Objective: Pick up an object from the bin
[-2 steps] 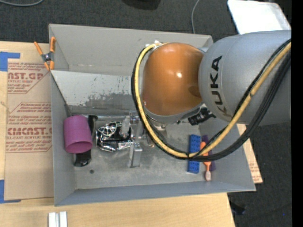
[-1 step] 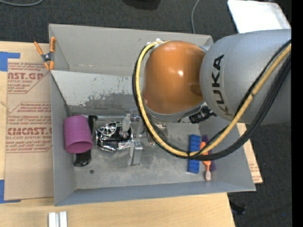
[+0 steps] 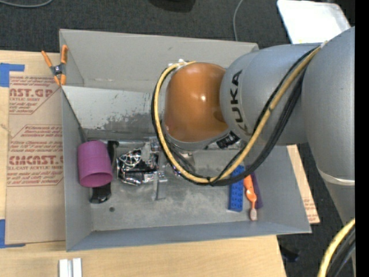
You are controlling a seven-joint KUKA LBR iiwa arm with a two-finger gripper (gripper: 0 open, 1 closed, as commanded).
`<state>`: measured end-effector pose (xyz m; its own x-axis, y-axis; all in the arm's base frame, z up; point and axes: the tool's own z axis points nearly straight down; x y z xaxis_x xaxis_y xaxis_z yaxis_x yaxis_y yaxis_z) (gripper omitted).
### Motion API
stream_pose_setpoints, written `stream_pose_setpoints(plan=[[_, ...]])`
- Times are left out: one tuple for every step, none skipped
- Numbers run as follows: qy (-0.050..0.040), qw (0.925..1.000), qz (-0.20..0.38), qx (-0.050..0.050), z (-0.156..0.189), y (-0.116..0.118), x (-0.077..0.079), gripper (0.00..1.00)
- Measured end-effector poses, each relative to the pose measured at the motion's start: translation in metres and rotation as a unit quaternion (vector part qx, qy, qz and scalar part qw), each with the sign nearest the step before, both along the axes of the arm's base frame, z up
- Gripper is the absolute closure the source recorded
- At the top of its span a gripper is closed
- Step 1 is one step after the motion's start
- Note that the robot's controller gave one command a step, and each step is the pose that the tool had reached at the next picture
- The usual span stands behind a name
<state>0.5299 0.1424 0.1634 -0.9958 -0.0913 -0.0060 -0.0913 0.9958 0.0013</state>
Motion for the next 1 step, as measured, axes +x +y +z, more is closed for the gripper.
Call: stream_pose_setpoints(plan=[[-0.0051, 0.9973, 0.074, 0.001, -0.0022, 0.0053, 0.0396, 0.00]])
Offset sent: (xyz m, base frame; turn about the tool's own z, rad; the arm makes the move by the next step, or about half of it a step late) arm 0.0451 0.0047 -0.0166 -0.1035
